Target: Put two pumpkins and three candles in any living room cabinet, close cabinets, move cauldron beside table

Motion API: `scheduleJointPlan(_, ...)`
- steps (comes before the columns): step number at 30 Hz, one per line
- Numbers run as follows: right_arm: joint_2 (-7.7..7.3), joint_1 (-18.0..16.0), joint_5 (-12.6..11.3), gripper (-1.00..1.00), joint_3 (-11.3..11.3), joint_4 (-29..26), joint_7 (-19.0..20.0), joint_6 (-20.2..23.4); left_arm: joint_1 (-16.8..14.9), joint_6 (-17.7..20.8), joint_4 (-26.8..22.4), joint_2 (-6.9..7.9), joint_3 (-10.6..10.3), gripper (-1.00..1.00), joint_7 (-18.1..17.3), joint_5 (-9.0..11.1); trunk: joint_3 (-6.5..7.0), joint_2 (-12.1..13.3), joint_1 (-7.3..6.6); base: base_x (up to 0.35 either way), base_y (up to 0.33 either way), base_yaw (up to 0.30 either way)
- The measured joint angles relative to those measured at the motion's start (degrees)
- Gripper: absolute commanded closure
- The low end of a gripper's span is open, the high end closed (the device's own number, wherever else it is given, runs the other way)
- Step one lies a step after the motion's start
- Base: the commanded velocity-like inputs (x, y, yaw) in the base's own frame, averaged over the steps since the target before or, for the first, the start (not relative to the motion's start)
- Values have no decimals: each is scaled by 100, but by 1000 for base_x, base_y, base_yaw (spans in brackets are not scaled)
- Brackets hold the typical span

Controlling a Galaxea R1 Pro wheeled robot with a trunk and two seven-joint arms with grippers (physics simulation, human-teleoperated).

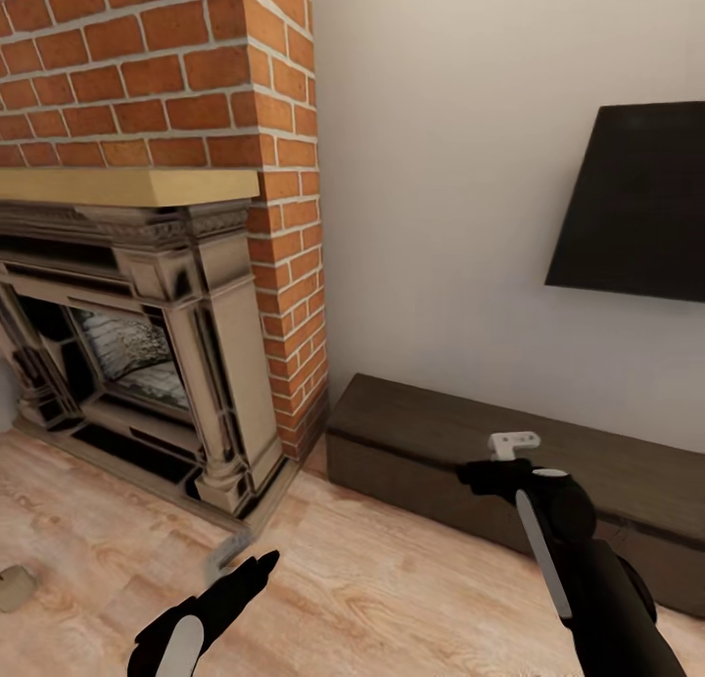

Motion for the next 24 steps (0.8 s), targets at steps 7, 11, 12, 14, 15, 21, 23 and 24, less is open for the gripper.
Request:
scheduleJointPlan(7, 0, -20, -7, -100, -143, 1, 3, -20, 1, 7, 1, -2, -2, -100, -11, 2, 0, 0, 1, 13, 12, -175)
scheduleJointPlan(11, 1, -20, -8, -100, -144, 2, 3, -20, 1, 8, 1, 0, -1, -100, -11, 3, 0, 0, 1, 0, 0, -32)
scheduleJointPlan(12, 2, -20, -8, -100, -145, 2, 1, -18, 1, 8, 1, 0, -1, -100, -11, 1, 0, 0, 1, 0, 0, -12)
scheduleJointPlan(14, 6, -20, -8, -100, -145, 2, 0, -21, 1, 8, 1, -3, -1, -100, -11, -2, 0, 0, 1, 0, 0, -45)
scheduleJointPlan(15, 4, -20, -7, -100, -145, 1, 0, -22, 1, 8, 1, -3, -1, -100, -11, -2, 0, 0, 1, 0, 0, -49)
scheduleJointPlan(21, 2, -20, -6, -100, -145, 2, 1, -25, 1, 6, 1, -4, -1, -100, -11, -2, 0, 0, 1, 0, 0, -18)
scheduleJointPlan(23, 2, -20, -7, -100, -145, 2, 2, -25, 1, 5, 1, -4, -1, -100, -11, -2, 0, 0, 1, 0, 0, -7)
scheduleJointPlan(24, 1, -20, -8, -100, -145, 2, 2, -25, 1, 6, 1, -4, -1, -100, -11, -2, 0, 0, 1, 33, 0, -4)
